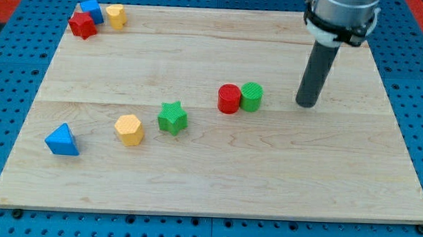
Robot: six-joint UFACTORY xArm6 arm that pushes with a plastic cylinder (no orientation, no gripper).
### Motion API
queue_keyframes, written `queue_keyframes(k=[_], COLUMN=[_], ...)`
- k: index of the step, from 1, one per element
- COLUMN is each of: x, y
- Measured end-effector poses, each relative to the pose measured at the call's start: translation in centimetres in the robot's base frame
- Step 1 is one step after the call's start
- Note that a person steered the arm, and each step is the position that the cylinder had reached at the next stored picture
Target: Separate the green circle from the red circle
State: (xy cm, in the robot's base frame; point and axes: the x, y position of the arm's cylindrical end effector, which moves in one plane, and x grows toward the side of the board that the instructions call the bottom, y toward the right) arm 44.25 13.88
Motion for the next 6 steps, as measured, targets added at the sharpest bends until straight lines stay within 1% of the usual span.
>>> queue_keyframes(k=[1,3,5,6], x=[0.1,-6.0,-9.2,-9.6], y=[-4.5,-14.5,-22.9,-25.2])
